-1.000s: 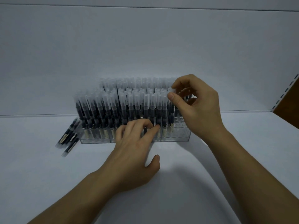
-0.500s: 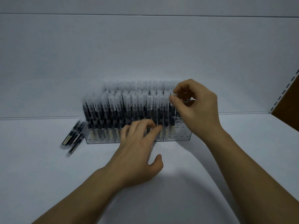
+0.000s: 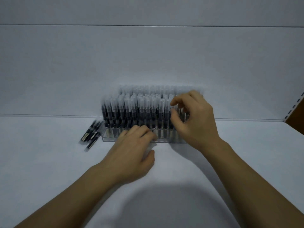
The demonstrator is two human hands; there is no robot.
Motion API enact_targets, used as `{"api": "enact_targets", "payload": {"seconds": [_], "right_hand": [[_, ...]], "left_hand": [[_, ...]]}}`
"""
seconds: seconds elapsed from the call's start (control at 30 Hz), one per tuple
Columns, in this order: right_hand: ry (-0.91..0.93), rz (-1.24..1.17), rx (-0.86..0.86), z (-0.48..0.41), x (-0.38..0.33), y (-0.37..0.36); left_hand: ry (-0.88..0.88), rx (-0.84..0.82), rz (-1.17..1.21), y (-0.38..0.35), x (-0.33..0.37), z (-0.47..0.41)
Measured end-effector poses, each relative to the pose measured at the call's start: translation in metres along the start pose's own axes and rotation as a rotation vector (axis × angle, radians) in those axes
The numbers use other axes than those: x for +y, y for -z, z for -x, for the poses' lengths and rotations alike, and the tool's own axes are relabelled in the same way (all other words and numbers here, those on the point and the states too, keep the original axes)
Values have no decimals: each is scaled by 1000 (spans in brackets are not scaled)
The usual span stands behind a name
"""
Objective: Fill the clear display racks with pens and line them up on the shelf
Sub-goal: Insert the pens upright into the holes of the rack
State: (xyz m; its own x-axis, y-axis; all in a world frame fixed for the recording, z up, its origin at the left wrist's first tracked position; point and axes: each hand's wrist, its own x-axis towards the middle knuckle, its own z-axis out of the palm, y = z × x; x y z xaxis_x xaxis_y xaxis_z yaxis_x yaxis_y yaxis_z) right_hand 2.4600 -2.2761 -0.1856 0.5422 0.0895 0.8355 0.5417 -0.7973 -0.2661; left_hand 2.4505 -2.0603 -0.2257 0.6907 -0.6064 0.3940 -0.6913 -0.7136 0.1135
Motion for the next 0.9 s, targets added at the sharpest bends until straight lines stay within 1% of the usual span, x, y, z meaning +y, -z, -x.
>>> {"api": "enact_targets", "payload": {"seconds": [0.1, 0.17, 0.23, 0.27, 0.3, 0.33, 0.4, 0.43, 0.47, 0.5, 0.63, 0.73, 0.9], "right_hand": [[37, -51, -119, 11, -18, -15], [61, -89, -182, 17, -27, -26], [67, -133, -227, 21, -34, -35], [69, -148, -246, 23, -37, -38], [73, -161, -263, 25, -39, -40], [82, -171, -278, 26, -40, -42], [96, -182, -301, 29, -40, -43], [96, -183, -314, 30, -38, -42], [91, -182, -326, 30, -37, -42], [82, -184, -338, 30, -35, -42], [6, -237, -388, 30, -28, -39], [-21, -248, -423, 29, -27, -37], [1, -242, -456, 28, -31, -33]], "left_hand": [[69, 47, -5, 20, -26, 22], [222, 91, -4, 33, -49, 38], [411, 141, -16, 43, -76, 46], [515, 117, -35, 47, -91, 47], [617, 33, -73, 49, -105, 45], [697, -94, -118, 52, -117, 41], [787, -345, -164, 50, -134, 28], [800, -423, -162, 48, -139, 19], [803, -467, -157, 47, -143, 11], [797, -477, -148, 45, -146, 4], [773, -429, -108, 41, -160, -17], [795, -380, -76, 37, -169, -23], [739, -310, -192, 24, -174, -19]]}}
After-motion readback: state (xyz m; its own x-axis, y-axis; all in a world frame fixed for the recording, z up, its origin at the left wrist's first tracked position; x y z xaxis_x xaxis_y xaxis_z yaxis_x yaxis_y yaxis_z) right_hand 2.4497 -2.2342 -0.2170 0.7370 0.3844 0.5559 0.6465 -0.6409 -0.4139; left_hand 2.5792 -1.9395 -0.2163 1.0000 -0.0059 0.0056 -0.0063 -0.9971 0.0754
